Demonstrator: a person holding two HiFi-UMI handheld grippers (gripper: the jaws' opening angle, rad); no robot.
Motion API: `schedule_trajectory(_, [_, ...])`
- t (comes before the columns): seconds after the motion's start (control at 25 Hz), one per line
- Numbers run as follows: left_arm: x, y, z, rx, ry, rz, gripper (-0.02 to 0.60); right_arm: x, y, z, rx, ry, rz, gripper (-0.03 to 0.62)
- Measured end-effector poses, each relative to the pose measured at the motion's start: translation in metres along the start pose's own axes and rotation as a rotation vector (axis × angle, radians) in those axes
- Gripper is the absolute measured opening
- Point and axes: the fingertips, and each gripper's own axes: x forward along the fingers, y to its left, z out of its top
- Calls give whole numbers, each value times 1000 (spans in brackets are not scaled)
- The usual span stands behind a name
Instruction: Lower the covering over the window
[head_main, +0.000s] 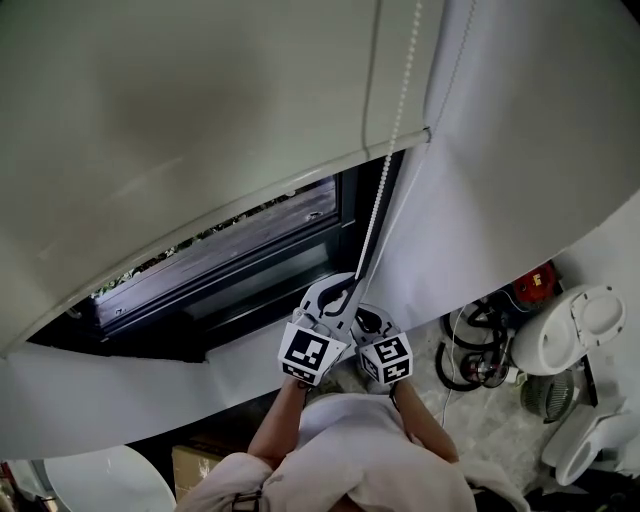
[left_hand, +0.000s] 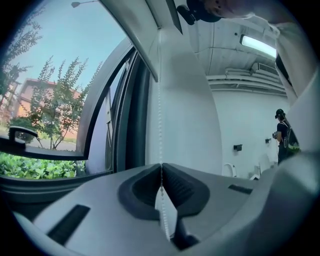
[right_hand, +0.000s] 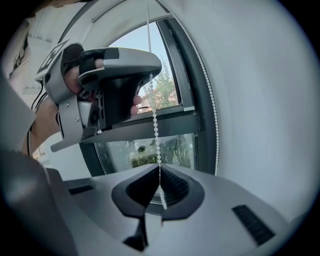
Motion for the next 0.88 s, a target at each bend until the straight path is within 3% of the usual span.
schedule_trajectory(0.12, [0,1,-6,-6,1,5,18,1,-3,-7,-11,14,-13,21])
schedule_trajectory(0.28, [-3,2,-6,-4,-6,14,18,0,-6,-7,-31,9,-27,193])
schedule_trajectory(0.52, [-6,2,-6,2,-13,21,17,-22,-4,26,-45,-46,-24,232])
schedule_trajectory(0.88, [-8,3,-6,17,-5,24,17,-83,-3,136,-111,-210,-44,232])
